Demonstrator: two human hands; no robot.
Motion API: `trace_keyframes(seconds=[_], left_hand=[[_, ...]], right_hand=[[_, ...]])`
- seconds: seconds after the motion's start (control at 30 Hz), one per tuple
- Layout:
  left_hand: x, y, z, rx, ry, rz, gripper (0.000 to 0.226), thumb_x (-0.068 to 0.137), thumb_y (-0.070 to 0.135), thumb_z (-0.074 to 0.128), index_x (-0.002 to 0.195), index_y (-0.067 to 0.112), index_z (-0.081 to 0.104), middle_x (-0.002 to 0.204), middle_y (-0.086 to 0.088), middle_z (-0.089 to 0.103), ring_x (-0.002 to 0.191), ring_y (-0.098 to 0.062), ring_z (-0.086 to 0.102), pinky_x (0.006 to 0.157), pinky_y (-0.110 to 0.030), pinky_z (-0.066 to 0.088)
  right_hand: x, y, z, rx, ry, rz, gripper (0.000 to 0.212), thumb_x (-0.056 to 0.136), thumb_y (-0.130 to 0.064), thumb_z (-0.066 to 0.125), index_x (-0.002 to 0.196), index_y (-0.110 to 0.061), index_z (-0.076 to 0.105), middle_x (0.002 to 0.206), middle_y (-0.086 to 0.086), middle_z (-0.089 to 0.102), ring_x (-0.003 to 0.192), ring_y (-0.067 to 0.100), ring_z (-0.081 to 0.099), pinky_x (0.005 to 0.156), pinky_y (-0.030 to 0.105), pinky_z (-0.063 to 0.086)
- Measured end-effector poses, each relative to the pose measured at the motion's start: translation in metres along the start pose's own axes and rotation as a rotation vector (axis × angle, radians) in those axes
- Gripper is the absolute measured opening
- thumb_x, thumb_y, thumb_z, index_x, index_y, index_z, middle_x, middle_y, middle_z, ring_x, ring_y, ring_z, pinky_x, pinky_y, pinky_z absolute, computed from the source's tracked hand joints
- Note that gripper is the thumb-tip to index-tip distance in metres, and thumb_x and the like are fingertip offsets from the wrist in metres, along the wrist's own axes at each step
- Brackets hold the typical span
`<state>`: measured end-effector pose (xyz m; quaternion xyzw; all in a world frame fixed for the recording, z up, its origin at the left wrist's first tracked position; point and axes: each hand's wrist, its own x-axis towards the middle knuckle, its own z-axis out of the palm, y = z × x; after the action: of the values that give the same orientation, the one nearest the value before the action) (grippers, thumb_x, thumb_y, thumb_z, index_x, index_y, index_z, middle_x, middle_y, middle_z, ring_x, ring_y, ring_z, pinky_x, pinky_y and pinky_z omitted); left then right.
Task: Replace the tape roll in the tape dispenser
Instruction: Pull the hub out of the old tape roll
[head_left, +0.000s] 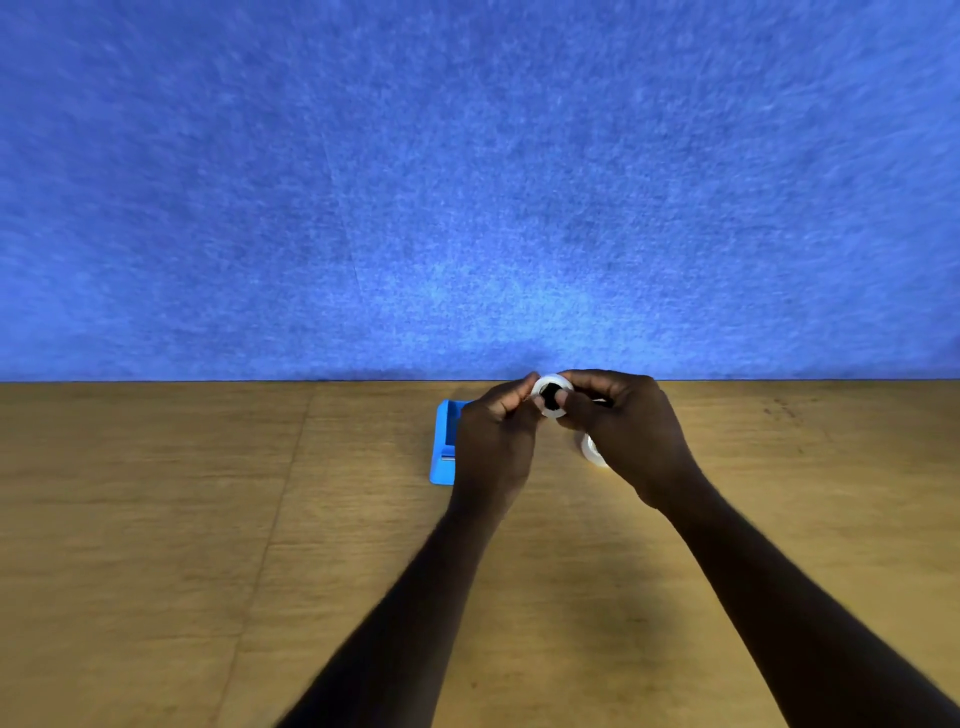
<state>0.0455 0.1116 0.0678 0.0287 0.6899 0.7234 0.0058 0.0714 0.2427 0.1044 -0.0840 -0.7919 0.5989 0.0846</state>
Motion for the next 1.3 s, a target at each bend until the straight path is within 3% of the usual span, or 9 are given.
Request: trace_keyframes(seconds=[0.07,0.17,0.27,0.43,0.8,1.0,1.07,1.13,1.3], left_hand=[[-0.002,-0.001,0.0,0.109,-0.046,0.063,0.027,0.091,0.008,0.068,0.117,0.014,0.072,0.102,0.001,0.077,0.096,-0.008,0.072,0.081,-0.022,0.056],[-0.006,-0.004,0.002,0.161,-0.135,0.116,0.032,0.088,0.016,0.074,0.119,0.013,0.068,0.107,-0.003,0.072,0.098,-0.012,0.07,0.085,-0.03,0.059],[-0.009,-0.006,0.006,0.258,-0.08,0.17,0.041,0.084,0.023,0.079,0.121,0.01,0.066,0.112,-0.007,0.067,0.1,-0.015,0.068,0.086,-0.032,0.058],[-0.009,-0.005,0.007,0.358,0.009,0.303,0.015,0.087,0.024,0.075,0.1,0.015,0.071,0.087,-0.002,0.068,0.082,-0.015,0.064,0.073,-0.039,0.056],[-0.008,-0.012,0.01,0.368,-0.031,0.267,0.027,0.084,0.018,0.073,0.11,0.013,0.072,0.091,-0.005,0.069,0.087,-0.017,0.066,0.077,-0.04,0.058],[-0.006,-0.016,0.016,0.364,-0.049,0.25,0.027,0.083,0.017,0.072,0.11,0.016,0.072,0.097,-0.003,0.07,0.089,-0.012,0.066,0.077,-0.023,0.055],[-0.005,-0.017,0.017,0.365,-0.045,0.246,0.025,0.082,0.017,0.073,0.106,0.021,0.071,0.096,0.0,0.07,0.089,-0.008,0.065,0.075,-0.016,0.052],[-0.003,-0.019,0.02,0.365,-0.061,0.243,0.024,0.082,0.019,0.072,0.105,0.023,0.071,0.096,0.003,0.071,0.089,-0.006,0.065,0.075,-0.018,0.054],[0.002,-0.024,0.025,0.362,-0.061,0.231,0.028,0.079,0.02,0.074,0.106,0.019,0.072,0.098,0.005,0.073,0.09,-0.005,0.067,0.079,-0.021,0.056]], right_hand=[[0.0,0.003,0.0,0.045,0.007,0.053,0.016,0.091,-0.015,0.064,0.1,-0.017,0.078,0.091,-0.004,0.079,0.085,0.01,0.074,0.074,0.021,0.056],[0.0,0.007,0.001,0.033,0.047,0.083,0.019,0.093,-0.015,0.061,0.101,-0.017,0.077,0.093,-0.003,0.079,0.087,0.012,0.074,0.079,0.032,0.058],[-0.002,0.011,0.004,-0.038,0.075,0.059,0.018,0.093,-0.02,0.061,0.099,-0.023,0.078,0.089,-0.01,0.078,0.084,0.005,0.073,0.074,0.028,0.057],[-0.001,0.013,0.006,0.181,0.014,0.131,0.025,0.095,-0.013,0.053,0.093,-0.015,0.078,0.09,0.001,0.079,0.087,0.015,0.074,0.069,0.023,0.057],[0.015,0.032,-0.007,0.415,-0.117,0.356,0.018,0.092,-0.009,0.061,0.103,-0.003,0.074,0.105,0.019,0.074,0.091,0.025,0.068,0.073,0.029,0.056],[0.018,0.033,-0.011,0.472,-0.092,0.404,0.021,0.089,-0.005,0.063,0.107,0.004,0.071,0.108,0.023,0.072,0.101,0.034,0.069,0.083,0.037,0.055],[0.018,0.033,-0.011,0.485,-0.085,0.416,0.02,0.088,-0.002,0.062,0.105,0.005,0.071,0.106,0.023,0.073,0.096,0.032,0.071,0.077,0.034,0.058],[0.019,0.033,-0.012,0.499,-0.086,0.434,0.02,0.089,0.002,0.059,0.105,0.006,0.071,0.107,0.024,0.073,0.094,0.031,0.071,0.074,0.031,0.059],[0.022,0.034,-0.016,0.483,-0.084,0.463,0.023,0.091,0.004,0.054,0.108,0.007,0.069,0.111,0.026,0.07,0.109,0.039,0.065,0.096,0.044,0.051]])
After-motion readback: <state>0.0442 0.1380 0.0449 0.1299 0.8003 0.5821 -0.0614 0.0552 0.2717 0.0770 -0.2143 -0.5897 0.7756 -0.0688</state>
